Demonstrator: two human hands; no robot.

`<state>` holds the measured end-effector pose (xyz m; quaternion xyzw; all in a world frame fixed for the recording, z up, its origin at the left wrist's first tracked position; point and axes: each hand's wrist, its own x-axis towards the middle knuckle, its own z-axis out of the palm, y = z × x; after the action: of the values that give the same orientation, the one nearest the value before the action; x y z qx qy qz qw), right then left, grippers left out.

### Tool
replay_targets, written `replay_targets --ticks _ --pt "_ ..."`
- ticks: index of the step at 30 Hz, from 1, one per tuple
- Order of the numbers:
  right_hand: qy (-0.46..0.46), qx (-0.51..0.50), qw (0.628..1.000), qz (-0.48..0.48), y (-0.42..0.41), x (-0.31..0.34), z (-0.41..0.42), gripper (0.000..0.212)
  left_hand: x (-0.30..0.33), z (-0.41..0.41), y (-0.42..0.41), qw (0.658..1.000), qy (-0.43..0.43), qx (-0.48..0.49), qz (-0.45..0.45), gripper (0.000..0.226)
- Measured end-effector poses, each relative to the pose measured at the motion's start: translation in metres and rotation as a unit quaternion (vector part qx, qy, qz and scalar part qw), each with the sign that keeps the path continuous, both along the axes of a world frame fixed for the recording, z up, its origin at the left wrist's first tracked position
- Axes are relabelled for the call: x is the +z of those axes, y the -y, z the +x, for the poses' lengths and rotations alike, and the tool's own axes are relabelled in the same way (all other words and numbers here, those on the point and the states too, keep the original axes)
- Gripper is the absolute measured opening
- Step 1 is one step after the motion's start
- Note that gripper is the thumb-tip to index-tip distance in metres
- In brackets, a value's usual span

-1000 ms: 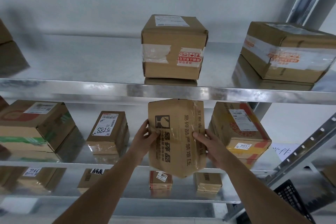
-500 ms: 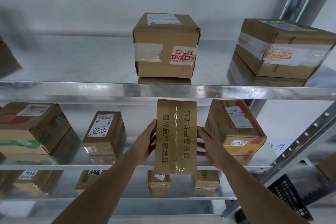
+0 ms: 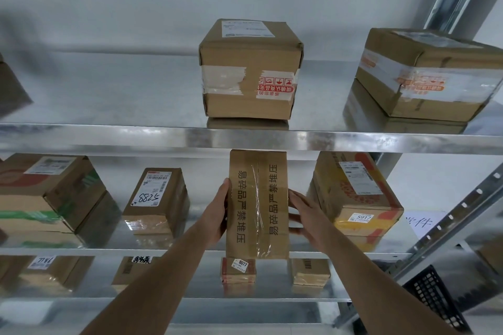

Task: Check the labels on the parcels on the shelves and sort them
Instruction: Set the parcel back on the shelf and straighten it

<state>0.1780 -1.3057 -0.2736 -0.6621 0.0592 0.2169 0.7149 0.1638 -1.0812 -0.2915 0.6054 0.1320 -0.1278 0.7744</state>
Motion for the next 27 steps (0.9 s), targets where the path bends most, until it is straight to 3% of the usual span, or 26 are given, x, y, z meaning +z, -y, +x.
replay_targets --ticks 14,22,27 --pt "0.002 -0.007 1.000 0.006 -0.002 0.007 -0.004 0.026 -0.002 -0.002 -0.008 1.000 0.007 0.000 0.000 0.064" --pt "0.048 -0.043 0.998 0.014 -0.005 0.020 0.003 0.026 0.022 0.004 -0.019 0.997 0.043 0.060 -0.026 0.042" --pt "0.062 -0.043 0.997 0.007 -0.010 0.019 0.001 0.027 0.024 -0.002 -0.020 0.995 0.068 0.074 0.009 0.035"
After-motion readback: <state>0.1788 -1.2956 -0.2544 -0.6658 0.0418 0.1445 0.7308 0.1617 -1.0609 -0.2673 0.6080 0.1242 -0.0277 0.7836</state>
